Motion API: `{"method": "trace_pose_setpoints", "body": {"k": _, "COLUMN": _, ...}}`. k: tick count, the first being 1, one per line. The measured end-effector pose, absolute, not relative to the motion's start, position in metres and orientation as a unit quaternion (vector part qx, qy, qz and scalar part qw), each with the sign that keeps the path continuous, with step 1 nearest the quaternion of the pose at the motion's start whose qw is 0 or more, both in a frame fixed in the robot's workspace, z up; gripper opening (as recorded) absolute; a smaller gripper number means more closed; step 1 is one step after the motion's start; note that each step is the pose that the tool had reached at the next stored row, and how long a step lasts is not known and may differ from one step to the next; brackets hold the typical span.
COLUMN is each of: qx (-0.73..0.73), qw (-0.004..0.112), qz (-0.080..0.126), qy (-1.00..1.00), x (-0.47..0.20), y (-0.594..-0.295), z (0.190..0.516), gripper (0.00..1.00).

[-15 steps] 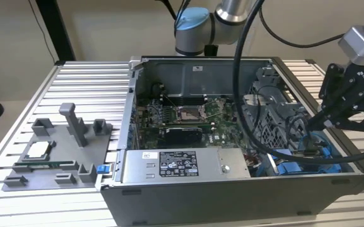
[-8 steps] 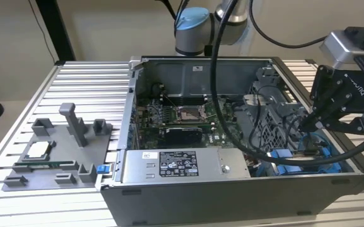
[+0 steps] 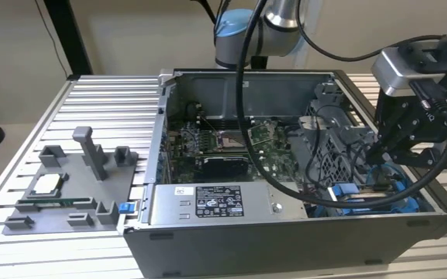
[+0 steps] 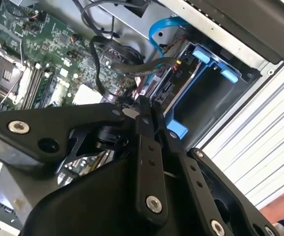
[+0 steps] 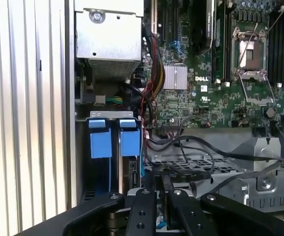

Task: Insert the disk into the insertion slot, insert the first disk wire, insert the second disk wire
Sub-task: 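Insert the second disk wire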

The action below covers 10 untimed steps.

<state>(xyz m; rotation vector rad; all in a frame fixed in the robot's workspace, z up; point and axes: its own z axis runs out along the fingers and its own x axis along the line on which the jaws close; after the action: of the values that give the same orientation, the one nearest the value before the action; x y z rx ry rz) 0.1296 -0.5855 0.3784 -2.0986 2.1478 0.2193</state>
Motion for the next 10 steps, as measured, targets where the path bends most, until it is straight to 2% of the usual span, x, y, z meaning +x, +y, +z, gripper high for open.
{"method": "trace_pose_setpoints", "body": {"k": 5, "qx": -0.698, "qw": 0.079, "qz": 0.058, "qy": 0.709, "x": 0.1261, "y": -0.5855, "z": 0.3754, "gripper": 0.0}}
{"method": "trace_pose_setpoints", "body": {"k": 10, "qx": -0.705, "qw": 0.082, "qz": 0.055, "qy": 0.703, "x": 0.126, "y": -0.5862, "z": 0.3709, "gripper": 0.0}}
